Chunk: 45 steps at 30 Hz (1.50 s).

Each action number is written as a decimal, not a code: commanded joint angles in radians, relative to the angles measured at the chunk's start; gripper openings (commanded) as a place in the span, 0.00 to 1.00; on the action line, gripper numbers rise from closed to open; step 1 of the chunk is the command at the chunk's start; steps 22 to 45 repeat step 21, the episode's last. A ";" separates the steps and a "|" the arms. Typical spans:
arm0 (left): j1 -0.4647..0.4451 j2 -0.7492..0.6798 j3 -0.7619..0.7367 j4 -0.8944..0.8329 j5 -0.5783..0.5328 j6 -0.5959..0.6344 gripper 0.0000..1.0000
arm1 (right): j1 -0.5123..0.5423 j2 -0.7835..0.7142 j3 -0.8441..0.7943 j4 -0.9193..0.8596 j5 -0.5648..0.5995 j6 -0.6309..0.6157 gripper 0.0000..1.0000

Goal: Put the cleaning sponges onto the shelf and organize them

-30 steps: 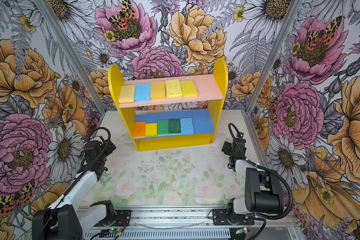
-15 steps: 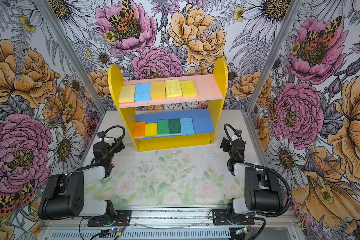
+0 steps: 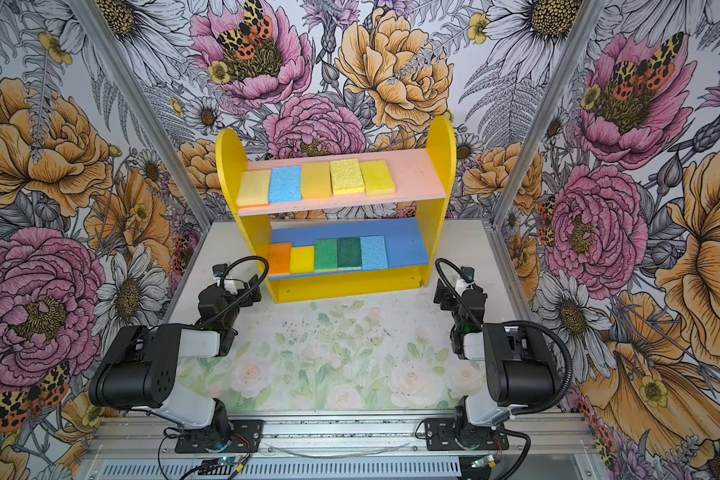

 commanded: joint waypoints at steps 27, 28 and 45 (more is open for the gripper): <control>-0.020 -0.001 -0.002 0.057 -0.087 0.021 0.99 | 0.017 -0.001 0.028 -0.031 -0.036 -0.041 0.99; -0.020 -0.001 -0.002 0.057 -0.087 0.021 0.99 | 0.017 -0.001 0.028 -0.031 -0.036 -0.041 0.99; -0.020 -0.001 -0.002 0.057 -0.087 0.021 0.99 | 0.017 -0.001 0.028 -0.031 -0.036 -0.041 0.99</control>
